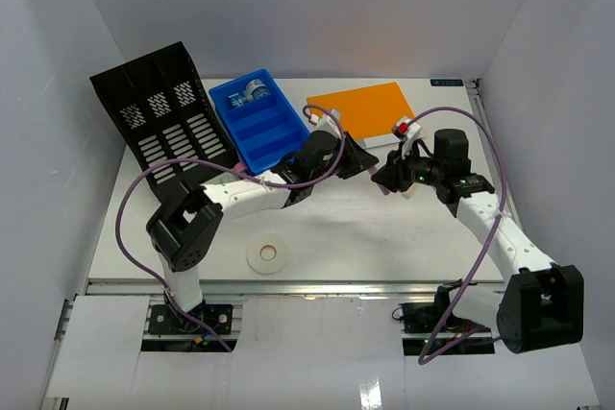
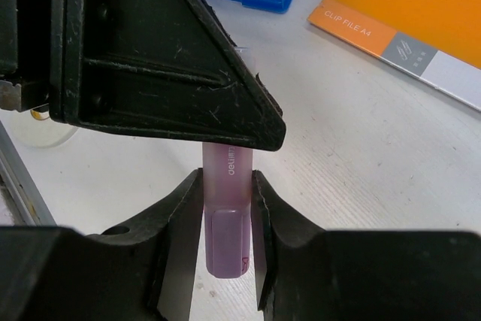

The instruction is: Organize the desk

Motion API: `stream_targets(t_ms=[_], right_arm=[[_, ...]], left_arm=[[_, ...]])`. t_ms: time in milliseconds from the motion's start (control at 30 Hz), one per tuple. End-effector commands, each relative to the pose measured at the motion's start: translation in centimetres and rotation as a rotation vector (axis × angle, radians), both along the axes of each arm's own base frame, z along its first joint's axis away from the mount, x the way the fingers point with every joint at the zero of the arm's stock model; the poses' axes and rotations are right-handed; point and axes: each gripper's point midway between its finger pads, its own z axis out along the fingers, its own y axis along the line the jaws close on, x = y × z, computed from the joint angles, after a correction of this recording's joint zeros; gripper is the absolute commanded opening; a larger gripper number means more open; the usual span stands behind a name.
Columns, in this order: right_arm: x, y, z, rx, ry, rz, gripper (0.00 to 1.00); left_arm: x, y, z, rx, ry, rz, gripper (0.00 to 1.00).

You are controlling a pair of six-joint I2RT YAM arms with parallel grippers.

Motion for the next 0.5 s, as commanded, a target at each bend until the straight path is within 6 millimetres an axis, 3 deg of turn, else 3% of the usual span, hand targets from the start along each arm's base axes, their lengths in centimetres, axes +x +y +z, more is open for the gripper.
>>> stream_targets(t_ms=[0, 33, 133, 167, 200, 367, 467], right_arm=[[-0.1, 0.5, 1.2, 0.018, -0.057, 0.037, 0.27], [-0.2, 0.6, 1.2, 0.017, -0.058, 0.048, 0.35], [-0.8, 0.7, 1.3, -0.003, -0.086, 0.104, 0.81], [-1.1, 0.7, 1.3, -0.009, -0.091, 0.131, 0.88], [-1.5, 0.6, 1.4, -0.013, -0.095, 0.159, 0.92], [-2.7, -0.2, 2.4, -0.008, -0.161, 0.240, 0.90], [-3.1, -0.8, 2.9, 0.013, -0.183, 0.252, 0.90]], left_arm=[[0.3, -0.6, 1.6, 0.010, -0.047, 0.000, 0.06], [0.3, -0.5, 1.6, 0.015, -0.051, -0.001, 0.04], [0.1, -0.1, 1.8, 0.056, -0.075, -0.007, 0.00], [0.4, 0.3, 1.6, 0.088, -0.087, 0.005, 0.00], [0.6, 0.8, 1.3, 0.125, -0.099, 0.019, 0.00], [1.9, 4.4, 1.1, 0.320, -0.176, 0.074, 0.00], [3.6, 8.4, 1.0, 0.456, -0.199, 0.131, 0.00]])
